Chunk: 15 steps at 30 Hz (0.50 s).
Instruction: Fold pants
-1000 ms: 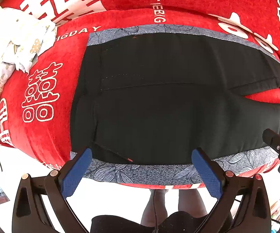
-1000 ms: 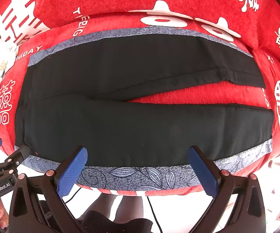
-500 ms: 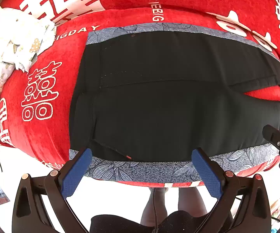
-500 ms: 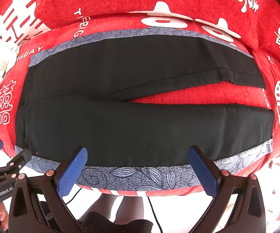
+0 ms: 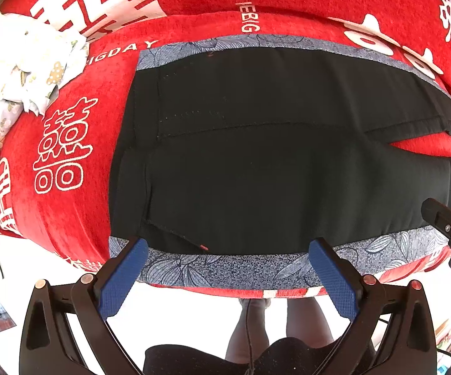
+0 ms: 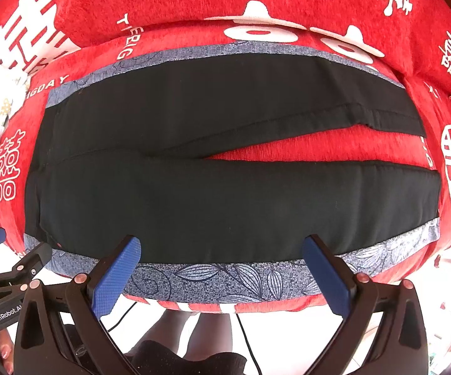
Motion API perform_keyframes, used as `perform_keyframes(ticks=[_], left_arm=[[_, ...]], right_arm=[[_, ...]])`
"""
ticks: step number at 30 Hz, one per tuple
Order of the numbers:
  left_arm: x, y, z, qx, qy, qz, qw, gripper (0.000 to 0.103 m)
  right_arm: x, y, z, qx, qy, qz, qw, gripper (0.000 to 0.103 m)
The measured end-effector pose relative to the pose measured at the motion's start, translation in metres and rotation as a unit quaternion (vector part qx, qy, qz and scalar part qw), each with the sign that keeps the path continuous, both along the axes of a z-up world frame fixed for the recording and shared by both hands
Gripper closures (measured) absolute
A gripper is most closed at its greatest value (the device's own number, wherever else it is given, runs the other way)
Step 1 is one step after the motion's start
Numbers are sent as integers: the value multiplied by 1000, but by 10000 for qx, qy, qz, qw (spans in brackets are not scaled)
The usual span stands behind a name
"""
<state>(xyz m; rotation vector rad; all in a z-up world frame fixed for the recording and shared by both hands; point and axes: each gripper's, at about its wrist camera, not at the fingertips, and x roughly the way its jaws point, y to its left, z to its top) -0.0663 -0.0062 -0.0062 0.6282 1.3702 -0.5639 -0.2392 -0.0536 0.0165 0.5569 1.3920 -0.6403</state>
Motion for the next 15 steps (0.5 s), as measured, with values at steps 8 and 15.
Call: perform_keyframes(ticks=[8,15], left_arm=[[-1,2,2,-54,-21,-24,10000,0],[-2,3,4,-74,-7,-56,10000,0]], right_arm=[[-1,1,1,-14,2,3,10000,0],[-2,1,4,-21,9,-10,10000,0]])
